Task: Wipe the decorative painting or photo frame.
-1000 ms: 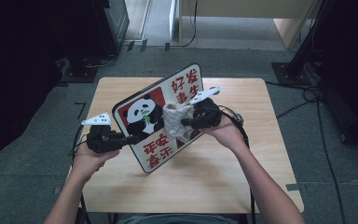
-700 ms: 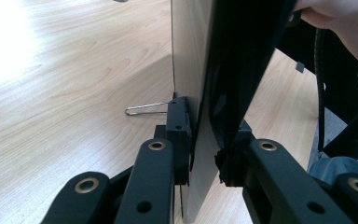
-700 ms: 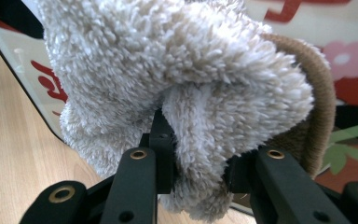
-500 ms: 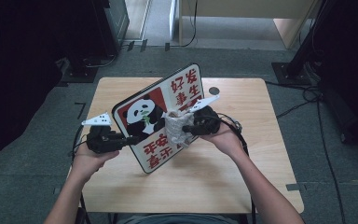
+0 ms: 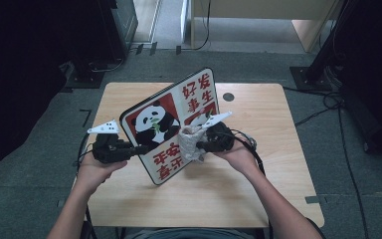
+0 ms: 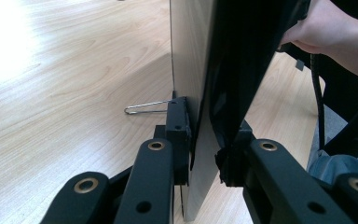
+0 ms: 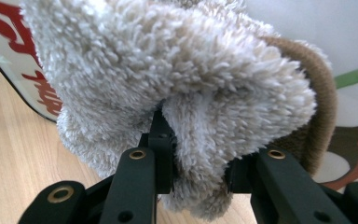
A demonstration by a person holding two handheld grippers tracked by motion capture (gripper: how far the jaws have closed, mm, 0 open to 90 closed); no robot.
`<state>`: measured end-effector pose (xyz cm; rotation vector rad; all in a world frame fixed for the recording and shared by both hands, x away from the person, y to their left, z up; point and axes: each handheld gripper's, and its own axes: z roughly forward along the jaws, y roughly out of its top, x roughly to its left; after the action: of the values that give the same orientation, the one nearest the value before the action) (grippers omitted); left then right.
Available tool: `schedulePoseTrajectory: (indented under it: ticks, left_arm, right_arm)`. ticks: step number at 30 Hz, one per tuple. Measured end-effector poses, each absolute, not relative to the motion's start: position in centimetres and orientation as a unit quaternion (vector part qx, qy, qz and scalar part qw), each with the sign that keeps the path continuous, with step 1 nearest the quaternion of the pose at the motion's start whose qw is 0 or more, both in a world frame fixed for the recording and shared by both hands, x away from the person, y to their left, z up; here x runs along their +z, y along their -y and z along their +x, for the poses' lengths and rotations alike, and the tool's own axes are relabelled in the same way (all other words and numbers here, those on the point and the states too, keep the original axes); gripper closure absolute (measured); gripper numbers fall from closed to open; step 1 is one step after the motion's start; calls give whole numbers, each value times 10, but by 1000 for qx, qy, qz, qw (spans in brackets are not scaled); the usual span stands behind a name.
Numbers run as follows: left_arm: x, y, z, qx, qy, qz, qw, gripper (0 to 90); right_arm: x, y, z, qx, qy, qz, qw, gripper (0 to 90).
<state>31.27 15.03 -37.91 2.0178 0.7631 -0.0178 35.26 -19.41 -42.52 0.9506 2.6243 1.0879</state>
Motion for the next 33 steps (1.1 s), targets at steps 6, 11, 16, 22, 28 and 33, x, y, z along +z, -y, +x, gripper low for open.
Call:
schedulePoseTrajectory:
  ticks: [6, 11, 16, 22, 28, 33]
  left_arm:
    - [-379, -150, 312, -6, -311, 826, 470, 779]
    - [-379, -150, 312, -7, -312, 825, 472, 778]
    - [-380, -150, 312, -6, -312, 823, 474, 776]
    - [-380, -150, 312, -5, -314, 821, 477, 776]
    - [-380, -150, 311, -6, -317, 820, 476, 776]
    - [-380, -150, 311, -4, -315, 820, 478, 774]
  right_arm:
    - [-433, 195, 351, 362, -874, 315, 74, 693]
    - [-439, 195, 349, 353, -878, 314, 75, 692]
    - [-446, 196, 348, 346, -881, 314, 74, 692]
    - [-446, 196, 347, 340, -884, 313, 74, 692]
    - [-444, 198, 347, 342, -882, 317, 57, 695]
    - [-433, 199, 346, 345, -882, 318, 43, 703]
